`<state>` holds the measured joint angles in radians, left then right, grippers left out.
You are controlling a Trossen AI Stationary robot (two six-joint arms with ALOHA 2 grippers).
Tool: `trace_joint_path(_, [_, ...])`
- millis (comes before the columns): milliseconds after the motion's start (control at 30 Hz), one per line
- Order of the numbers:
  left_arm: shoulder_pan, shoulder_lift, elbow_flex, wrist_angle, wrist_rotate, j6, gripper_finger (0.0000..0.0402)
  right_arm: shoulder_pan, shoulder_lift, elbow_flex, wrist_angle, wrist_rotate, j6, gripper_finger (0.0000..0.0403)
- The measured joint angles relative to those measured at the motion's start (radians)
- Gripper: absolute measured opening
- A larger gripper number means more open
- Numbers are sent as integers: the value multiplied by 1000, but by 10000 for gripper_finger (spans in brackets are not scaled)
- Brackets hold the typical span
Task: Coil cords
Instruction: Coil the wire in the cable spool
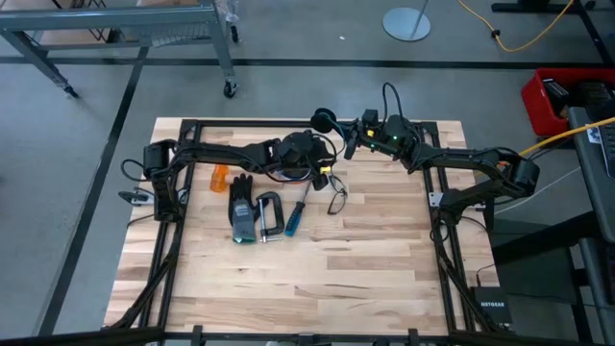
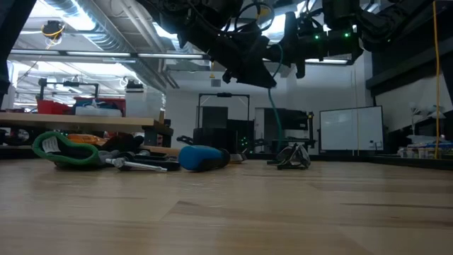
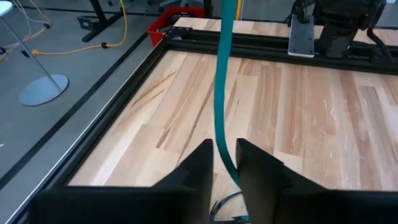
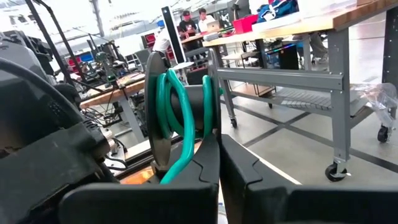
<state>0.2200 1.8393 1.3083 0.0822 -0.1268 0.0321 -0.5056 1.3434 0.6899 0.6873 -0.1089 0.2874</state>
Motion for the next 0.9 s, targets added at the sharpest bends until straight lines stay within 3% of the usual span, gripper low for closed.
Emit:
trace_joint_path(167, [0,0,0,-14,0,-13,8,-16,-12,-1,-26,-15,-3,1])
trace_joint_path(367, [2,0,0,-114,-57,-33,4,-72,-90,-1,-119,-76,-4,1])
trace_joint_path(700, [43,0,0,-186,-75,-57,2,-160,-246,-1,-437,-358,-10,1])
trace_joint_path(900, [68,0,0,-187,-75,-58,1,-163,-295,-1,-679,-380,-111,1])
